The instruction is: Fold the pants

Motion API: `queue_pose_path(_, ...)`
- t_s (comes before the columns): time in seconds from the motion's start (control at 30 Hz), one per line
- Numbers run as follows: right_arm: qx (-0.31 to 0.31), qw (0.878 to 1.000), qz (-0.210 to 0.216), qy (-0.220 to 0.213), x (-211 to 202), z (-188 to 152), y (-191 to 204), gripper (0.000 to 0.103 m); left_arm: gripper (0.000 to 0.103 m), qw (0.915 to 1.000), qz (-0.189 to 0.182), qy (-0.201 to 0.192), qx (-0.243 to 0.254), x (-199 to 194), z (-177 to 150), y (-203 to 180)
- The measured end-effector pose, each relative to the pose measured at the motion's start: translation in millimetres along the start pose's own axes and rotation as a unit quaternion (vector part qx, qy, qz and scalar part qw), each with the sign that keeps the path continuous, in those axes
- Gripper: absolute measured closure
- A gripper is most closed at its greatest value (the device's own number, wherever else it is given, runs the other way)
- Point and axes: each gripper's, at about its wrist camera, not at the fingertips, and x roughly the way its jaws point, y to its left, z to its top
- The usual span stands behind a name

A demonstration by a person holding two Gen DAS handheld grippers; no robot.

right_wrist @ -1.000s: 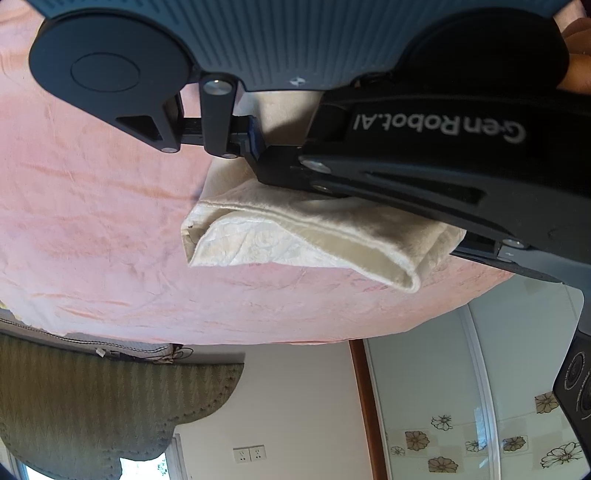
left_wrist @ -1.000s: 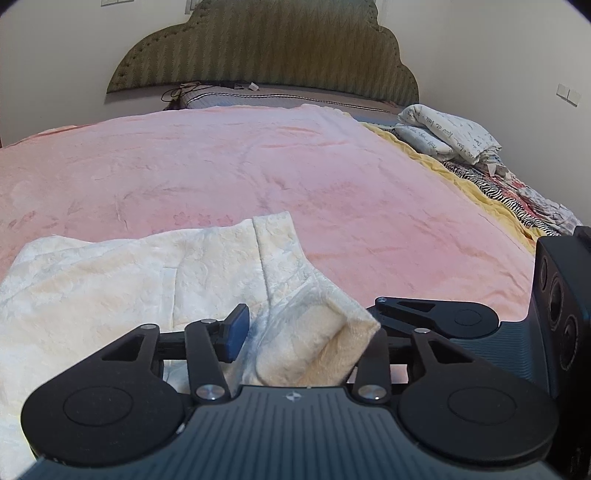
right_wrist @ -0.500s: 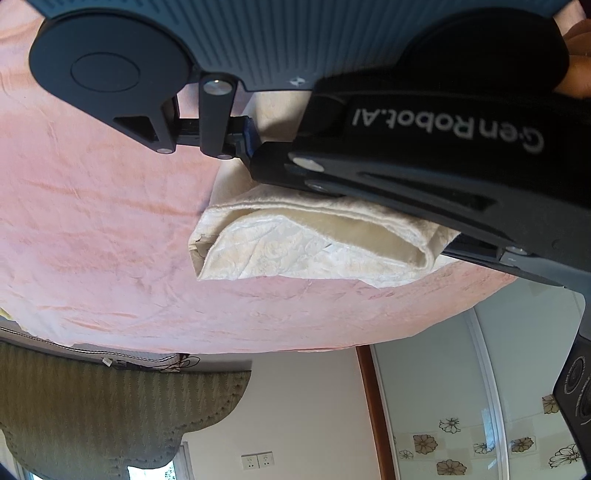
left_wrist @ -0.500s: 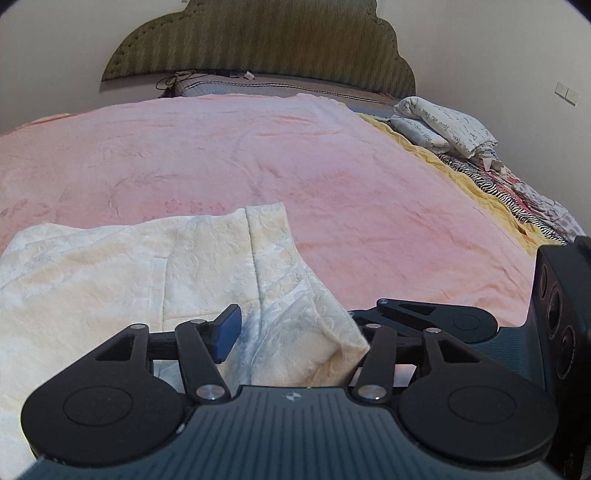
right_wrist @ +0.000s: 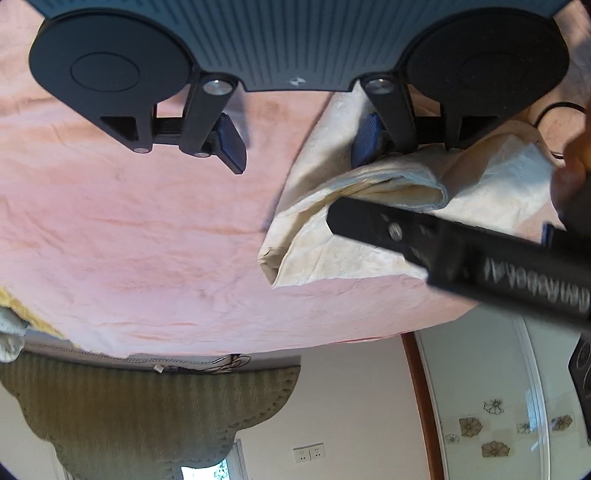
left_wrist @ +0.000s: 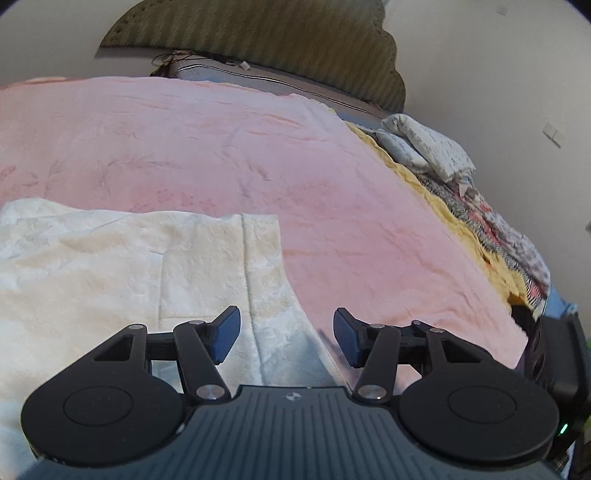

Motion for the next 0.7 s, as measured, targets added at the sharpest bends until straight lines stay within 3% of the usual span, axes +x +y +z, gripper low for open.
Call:
queue_pose_path(0.17, -0.122, 0.991, -0.060, -0.014, 1, -2, 32, 0.041, 0.045, 0.9996, 0.021, -0.005, -0.015, -29, 9, 27)
queue_pose_path(0.23, -0.211, 0.973, -0.085, -0.040, 0, -8, 51, 0.041, 0.043, 0.9992, 0.035, -0.007, -0.018, -44, 8, 42)
queue_pose_path(0.27, -0.267, 0.957, -0.099, -0.052, -1, -13, 61, 0.041, 0.042, 0.9988, 0.044, -0.007, -0.021, -52, 7, 50)
queue_pose_path(0.33, -0.402, 0.903, -0.135, -0.068, 2, -30, 85, 0.041, 0.041, 0.9980, 0.059, -0.001, -0.021, -65, 4, 64)
queue_pose_path(0.43, -0.577, 0.792, -0.179, -0.089, 9, -59, 112, 0.041, 0.041, 0.9969, 0.073, 0.007, -0.029, -88, -8, 87)
queue_pose_path(0.47, -0.612, 0.763, -0.185, -0.092, 11, -65, 117, 0.041, 0.041, 0.9968, 0.074, 0.006, -0.031, -95, -12, 93)
queue_pose_path(0.5, -0.634, 0.746, -0.183, -0.092, 12, -69, 119, 0.042, 0.040, 0.9967, 0.075, 0.007, -0.028, -101, -16, 99)
queue_pose_path(0.53, -0.643, 0.741, -0.173, -0.086, 12, -68, 122, 0.042, 0.039, 0.9964, 0.082, 0.008, -0.020, -107, -20, 102)
queue_pose_path(0.57, -0.641, 0.747, -0.158, -0.081, 10, -65, 123, 0.047, 0.039, 0.9958, 0.091, 0.007, -0.007, -112, -24, 104)
queue_pose_path(0.6, -0.634, 0.756, -0.144, -0.071, 8, -60, 124, 0.063, 0.037, 0.9947, 0.102, 0.007, 0.011, -116, -29, 105)
queue_pose_path(0.7, -0.593, 0.798, -0.099, -0.041, 2, -38, 125, 0.075, 0.034, 0.9892, 0.128, 0.017, 0.068, -125, -44, 107)
